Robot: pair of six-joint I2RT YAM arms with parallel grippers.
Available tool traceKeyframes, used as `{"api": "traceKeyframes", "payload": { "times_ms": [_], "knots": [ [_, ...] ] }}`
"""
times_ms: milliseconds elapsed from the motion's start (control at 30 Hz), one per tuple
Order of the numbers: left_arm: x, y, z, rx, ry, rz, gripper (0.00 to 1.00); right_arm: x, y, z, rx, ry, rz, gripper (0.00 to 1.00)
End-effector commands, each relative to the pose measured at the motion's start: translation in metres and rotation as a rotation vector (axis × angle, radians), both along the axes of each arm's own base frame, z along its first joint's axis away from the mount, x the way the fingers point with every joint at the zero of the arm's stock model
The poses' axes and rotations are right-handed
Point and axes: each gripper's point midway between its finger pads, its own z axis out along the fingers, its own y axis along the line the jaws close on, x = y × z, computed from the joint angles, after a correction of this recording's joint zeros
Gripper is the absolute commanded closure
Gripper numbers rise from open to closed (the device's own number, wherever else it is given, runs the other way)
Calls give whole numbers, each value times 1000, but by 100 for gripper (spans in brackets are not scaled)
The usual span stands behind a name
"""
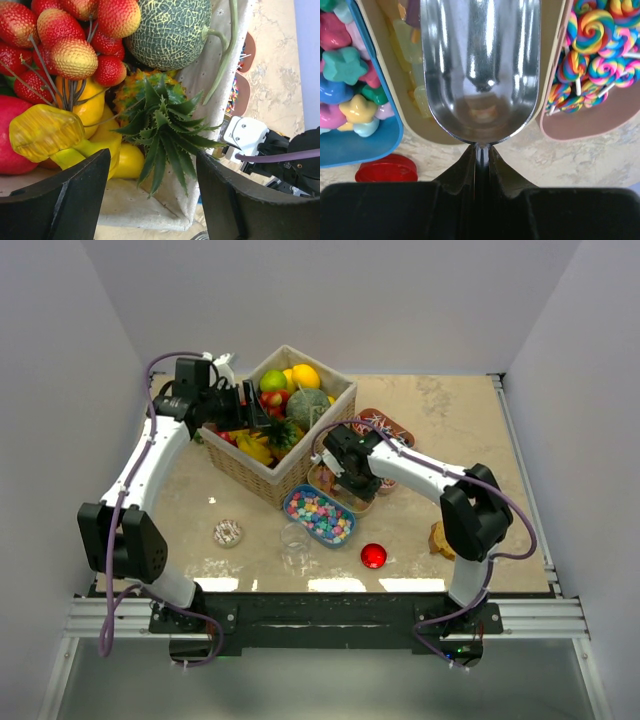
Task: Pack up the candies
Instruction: Scoop the fake candies from the storage box.
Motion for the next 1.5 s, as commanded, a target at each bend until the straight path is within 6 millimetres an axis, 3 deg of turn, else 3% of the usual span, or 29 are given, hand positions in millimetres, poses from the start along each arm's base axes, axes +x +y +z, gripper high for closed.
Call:
{"api": "traceKeyframes", "payload": {
  "times_ms": [0,533,667,900,1133,1467],
  "knots": [
    [-3,4,21,12,-85,0,27,26,27,3,98,-64,74,100],
    [-4,7,33,8,-111,24,26,52,44,-17,236,-192,20,100],
    [-4,7,35,5,-114,34,24,47,41,-21,251,-192,-6,100],
    [-3,7,39,-2,-122,41,22,39,36,-9,322,-203,-31,100],
    [-1,8,42,0,-127,53,21,18,25,-9,325,-171,-2,100],
    [1,10,45,-4,-135,75,18,8,19,11,387,-235,-6,100]
  ]
}}
